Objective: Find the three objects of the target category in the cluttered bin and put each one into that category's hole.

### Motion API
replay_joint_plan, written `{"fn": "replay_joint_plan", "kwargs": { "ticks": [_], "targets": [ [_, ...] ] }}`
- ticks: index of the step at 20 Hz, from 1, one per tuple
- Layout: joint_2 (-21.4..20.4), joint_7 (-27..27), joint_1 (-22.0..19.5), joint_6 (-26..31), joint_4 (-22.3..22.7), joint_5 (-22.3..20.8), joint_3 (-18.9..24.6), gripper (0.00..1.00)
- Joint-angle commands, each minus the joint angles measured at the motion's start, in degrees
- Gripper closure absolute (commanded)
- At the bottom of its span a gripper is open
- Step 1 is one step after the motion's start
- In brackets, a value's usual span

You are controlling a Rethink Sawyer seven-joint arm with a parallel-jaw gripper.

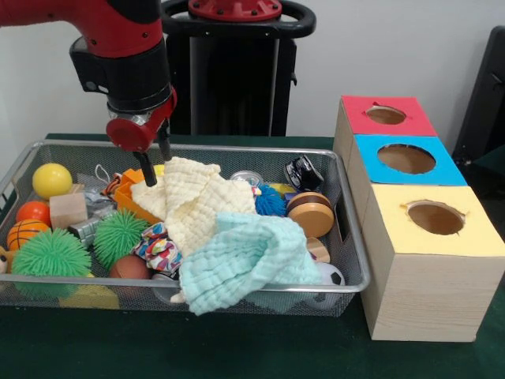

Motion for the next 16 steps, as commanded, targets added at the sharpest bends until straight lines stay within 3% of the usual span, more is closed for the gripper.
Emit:
{"fn": "replay_joint_plan", "kwargs": {
  "ticks": [1, 9, 13, 16],
  "targets": [
    [-0.8, -16.3, 1.1, 3.9, -5.1, -7.4, 0.9, 0.0],
    [-2.6, -23.1, 3.4, 5.8, -5.9, -16.0, -0.1, 0.0],
    [-2.4, -25.4, 3.3, 5.6, -5.9, -17.4, 0.3, 0.0],
    [-1.8, -24.1, 5.2, 10.4, -7.8, -17.7, -2.1, 0.0]
  ]
}}
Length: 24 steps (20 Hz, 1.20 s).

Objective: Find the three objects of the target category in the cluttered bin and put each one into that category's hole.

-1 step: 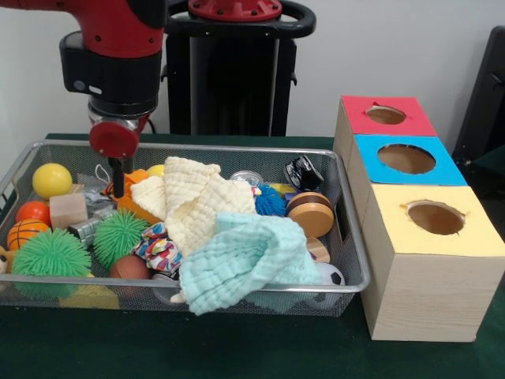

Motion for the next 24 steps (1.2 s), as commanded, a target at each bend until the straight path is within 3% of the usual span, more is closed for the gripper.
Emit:
{"fn": "replay_joint_plan", "kwargs": {
  "ticks": [1, 6, 14, 24],
  "targets": [
    [0.5, -17.8, 2.8, 11.6, -5.5, -5.6, -2.9, 0.0],
    [1.5, -16.9, 4.3, 13.2, -6.8, -6.7, -4.6, 0.0],
    [2.5, -14.6, 5.3, 10.9, -6.9, -9.7, -5.6, 0.0],
    [4.1, -14.2, 4.6, 8.3, -7.3, -8.9, -4.9, 0.0]
  ]
}}
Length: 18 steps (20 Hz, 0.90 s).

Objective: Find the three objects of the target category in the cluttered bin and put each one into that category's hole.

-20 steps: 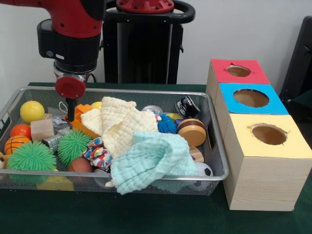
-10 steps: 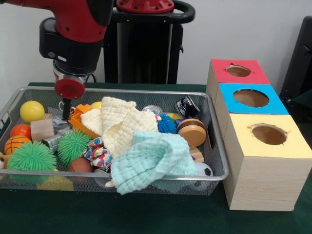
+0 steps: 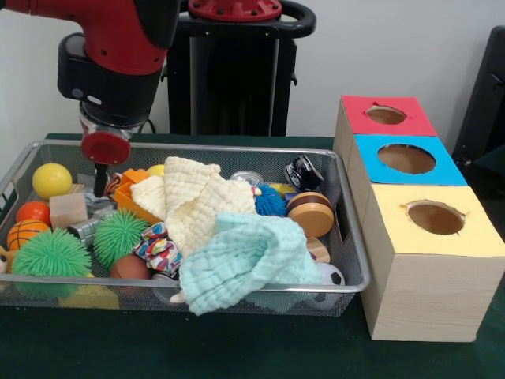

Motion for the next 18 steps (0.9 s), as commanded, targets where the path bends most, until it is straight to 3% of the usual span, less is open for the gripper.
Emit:
{"fn": "replay_joint_plan", "kwargs": {
  "ticks": [1, 6, 14, 18],
  "targets": [
    [3.3, -11.5, -0.1, 0.1, -2.4, -3.6, -1.8, 0.0],
    [4.6, -10.6, -0.8, 0.2, -1.7, -1.7, -1.6, 0.0],
    [5.1, -9.5, -0.3, -1.2, -1.9, -2.8, -1.8, 0.0],
    [4.5, -7.0, 4.0, 1.5, -4.7, -8.5, -5.5, 0.0]
  ]
}}
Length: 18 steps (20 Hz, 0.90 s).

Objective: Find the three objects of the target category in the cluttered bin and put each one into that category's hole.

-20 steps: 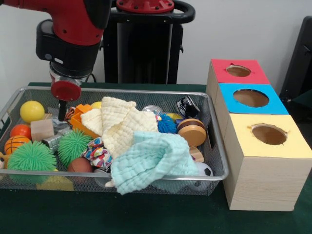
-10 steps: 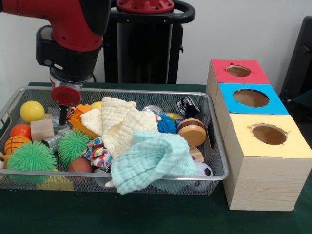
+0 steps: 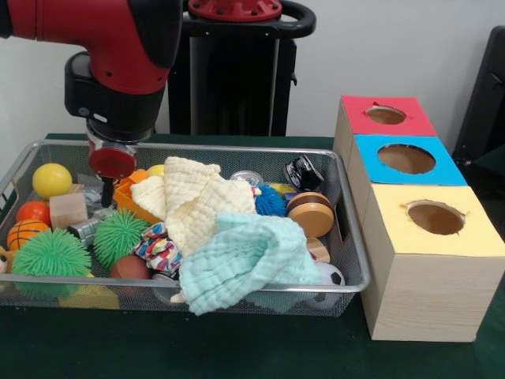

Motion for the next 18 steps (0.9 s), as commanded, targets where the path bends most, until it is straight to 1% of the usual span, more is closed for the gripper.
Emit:
{"fn": "replay_joint_plan", "kwargs": {
  "ticks": [1, 2, 6, 11, 18],
  "targets": [
    [1.6, -6.8, 4.0, 1.8, -4.2, -8.7, -5.0, 0.0],
    [1.6, -6.5, 4.6, 1.6, -4.6, -9.6, -5.6, 0.0],
    [1.7, -6.1, 5.2, 0.0, -5.0, -10.3, -6.3, 0.0],
    [2.2, -4.8, 5.8, -0.8, -5.2, -11.2, -7.7, 0.0],
    [3.6, -5.8, 5.6, 3.0, -5.1, -7.4, -8.8, 0.0]
  ]
}}
